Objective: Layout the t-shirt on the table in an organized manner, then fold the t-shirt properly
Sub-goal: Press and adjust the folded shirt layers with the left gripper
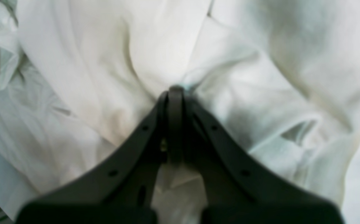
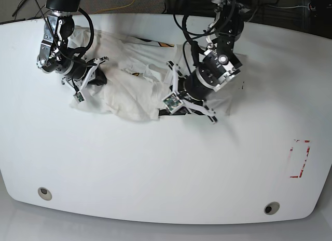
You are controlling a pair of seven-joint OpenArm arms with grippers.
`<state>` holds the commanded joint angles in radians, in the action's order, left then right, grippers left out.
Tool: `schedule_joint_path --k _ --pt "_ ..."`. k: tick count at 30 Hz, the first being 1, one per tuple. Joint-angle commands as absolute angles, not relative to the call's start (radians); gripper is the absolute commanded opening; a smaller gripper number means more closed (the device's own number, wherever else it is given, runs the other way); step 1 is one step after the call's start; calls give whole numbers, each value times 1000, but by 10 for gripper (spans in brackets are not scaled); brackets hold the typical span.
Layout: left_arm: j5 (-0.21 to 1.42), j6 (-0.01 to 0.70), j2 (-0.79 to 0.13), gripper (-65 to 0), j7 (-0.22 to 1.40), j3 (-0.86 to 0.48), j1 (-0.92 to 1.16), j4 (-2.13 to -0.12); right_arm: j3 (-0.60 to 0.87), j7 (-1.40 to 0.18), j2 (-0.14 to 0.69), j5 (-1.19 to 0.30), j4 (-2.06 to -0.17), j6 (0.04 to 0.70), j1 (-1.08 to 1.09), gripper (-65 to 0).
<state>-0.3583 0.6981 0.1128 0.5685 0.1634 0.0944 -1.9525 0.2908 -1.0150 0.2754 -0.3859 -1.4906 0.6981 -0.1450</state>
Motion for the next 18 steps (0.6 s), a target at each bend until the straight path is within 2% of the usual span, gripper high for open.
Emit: schedule_joint_path --k 8,18 --pt "-366 698 111 -623 421 27 154 -1922 291 -1015 275 -387 -1491 698 -143 -649" --pt "-367 698 70 -623 377 27 177 -1790 291 -1015 275 -387 -1491 698 -143 -649"
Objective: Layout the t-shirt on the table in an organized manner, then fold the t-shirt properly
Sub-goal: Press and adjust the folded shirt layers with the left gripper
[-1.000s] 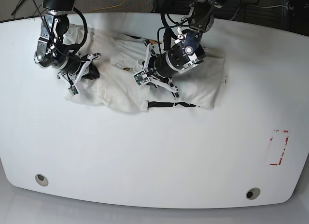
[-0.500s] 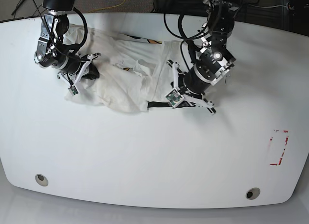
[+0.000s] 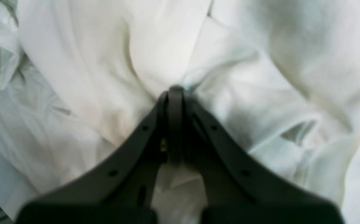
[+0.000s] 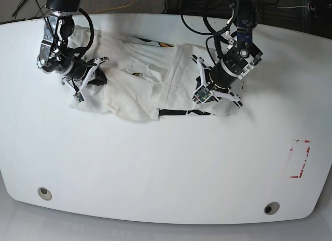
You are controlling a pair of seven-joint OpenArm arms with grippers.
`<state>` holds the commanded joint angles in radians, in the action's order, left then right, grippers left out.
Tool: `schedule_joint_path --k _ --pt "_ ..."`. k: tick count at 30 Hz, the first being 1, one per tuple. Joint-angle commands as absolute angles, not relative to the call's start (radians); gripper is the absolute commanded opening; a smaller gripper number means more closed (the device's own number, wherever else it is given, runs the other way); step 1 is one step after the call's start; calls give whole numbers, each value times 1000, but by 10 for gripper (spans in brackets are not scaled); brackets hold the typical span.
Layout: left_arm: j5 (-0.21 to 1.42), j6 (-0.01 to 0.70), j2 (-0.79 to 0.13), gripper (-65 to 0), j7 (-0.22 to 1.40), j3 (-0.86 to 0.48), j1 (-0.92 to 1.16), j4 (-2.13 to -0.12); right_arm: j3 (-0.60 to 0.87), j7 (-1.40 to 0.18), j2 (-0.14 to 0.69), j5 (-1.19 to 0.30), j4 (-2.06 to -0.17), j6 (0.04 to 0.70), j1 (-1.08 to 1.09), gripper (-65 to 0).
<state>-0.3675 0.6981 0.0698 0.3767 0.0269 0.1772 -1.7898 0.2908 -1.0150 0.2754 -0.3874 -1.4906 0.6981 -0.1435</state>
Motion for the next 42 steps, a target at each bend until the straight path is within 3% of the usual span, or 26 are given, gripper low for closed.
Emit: schedule_joint_path --k 10,17,35,42 --pt "-361 698 -19 -623 274 27 127 -1540 291 -1015 275 -387 -1491 698 -143 -649" --pt "-358 696 -62 -623 226 25 113 -1469 291 -1015 275 -387 -1492 698 -148 -649" --pt "-285 698 59 -621 228 -1 110 -1695 291 -1015 275 -387 -1492 698 -148 -649" --pt "-286 698 70 -621 263 81 105 -1698 291 -1015 275 -387 -1492 698 -147 -649"
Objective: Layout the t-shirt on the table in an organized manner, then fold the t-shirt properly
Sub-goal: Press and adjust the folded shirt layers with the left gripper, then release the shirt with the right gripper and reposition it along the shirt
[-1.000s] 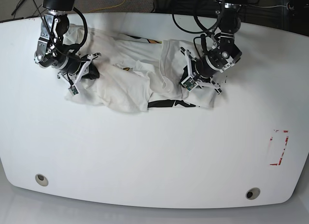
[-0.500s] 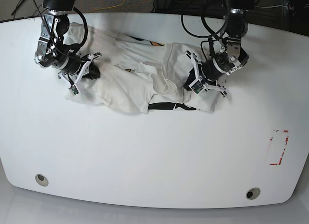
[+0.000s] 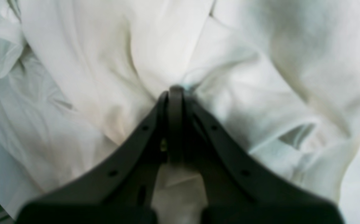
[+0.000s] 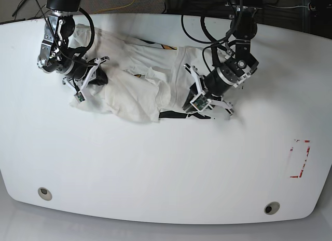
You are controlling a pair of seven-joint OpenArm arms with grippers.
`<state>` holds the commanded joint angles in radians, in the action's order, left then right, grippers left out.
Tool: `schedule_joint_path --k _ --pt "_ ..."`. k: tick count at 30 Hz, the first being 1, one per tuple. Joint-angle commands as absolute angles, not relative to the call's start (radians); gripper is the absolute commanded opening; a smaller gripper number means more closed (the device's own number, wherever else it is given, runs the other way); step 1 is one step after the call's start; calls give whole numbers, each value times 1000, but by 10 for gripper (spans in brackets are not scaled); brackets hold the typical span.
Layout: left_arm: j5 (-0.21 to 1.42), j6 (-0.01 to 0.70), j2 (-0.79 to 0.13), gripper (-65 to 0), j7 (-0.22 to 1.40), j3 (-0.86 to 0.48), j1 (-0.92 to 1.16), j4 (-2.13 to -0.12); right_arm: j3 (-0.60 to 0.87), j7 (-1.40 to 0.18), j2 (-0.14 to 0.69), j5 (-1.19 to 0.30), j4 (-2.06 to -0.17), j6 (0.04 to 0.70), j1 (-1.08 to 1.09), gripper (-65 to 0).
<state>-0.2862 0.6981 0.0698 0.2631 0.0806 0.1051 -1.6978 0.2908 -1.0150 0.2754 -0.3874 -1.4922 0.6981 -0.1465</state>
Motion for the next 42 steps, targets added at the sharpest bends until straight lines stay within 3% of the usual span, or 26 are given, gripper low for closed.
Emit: schedule_joint_path --k 23,37,42 --pt "-286 694 91 -621 275 136 -81 -1369 291 -1015 275 -387 -1492 698 -148 -649" --pt "-288 696 84 -620 309 127 2 -1761 291 -1015 275 -387 -1492 698 -143 -649" --pt "-286 698 24 -620 386 84 48 -1811 291 -1015 275 -387 -1492 698 -142 -649"
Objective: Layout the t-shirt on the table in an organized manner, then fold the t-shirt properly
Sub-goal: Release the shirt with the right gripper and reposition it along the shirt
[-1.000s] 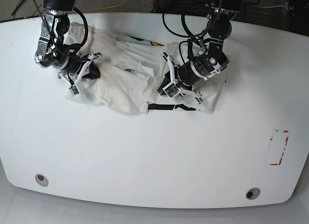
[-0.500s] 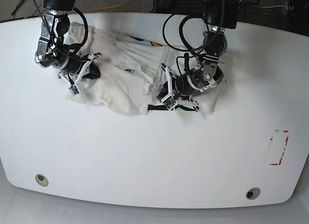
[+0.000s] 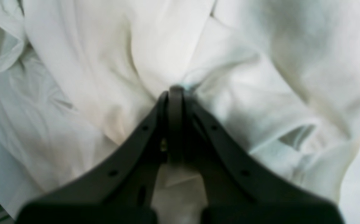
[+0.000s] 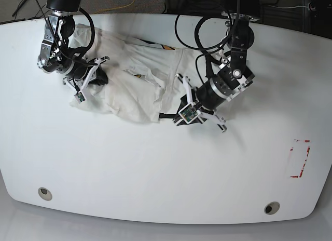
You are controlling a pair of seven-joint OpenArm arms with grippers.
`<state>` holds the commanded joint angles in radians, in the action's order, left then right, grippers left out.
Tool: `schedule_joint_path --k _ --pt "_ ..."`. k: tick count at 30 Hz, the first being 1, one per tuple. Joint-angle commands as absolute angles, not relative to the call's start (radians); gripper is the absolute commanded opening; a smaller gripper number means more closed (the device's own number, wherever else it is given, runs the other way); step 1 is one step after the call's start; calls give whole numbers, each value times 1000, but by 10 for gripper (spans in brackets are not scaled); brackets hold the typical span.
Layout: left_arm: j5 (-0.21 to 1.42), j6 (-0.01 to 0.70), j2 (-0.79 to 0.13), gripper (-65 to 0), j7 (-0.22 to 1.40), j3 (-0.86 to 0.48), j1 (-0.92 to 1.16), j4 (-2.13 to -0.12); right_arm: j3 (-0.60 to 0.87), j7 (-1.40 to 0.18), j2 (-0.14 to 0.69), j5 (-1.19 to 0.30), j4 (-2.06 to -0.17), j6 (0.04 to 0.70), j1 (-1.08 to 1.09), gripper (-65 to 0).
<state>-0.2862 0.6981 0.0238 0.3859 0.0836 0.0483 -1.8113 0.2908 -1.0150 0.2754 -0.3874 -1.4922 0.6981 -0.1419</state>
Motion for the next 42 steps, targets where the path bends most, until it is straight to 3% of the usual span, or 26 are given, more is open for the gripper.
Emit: schedule_joint_path --k 14,42 --pt "-282 698 -13 -621 306 -128 196 -1810 291 -1015 275 -387 -1492 698 -142 -649" --pt "-288 696 -15 -621 292 -186 225 -1632 291 -1015 275 -387 -1497 698 -142 -646"
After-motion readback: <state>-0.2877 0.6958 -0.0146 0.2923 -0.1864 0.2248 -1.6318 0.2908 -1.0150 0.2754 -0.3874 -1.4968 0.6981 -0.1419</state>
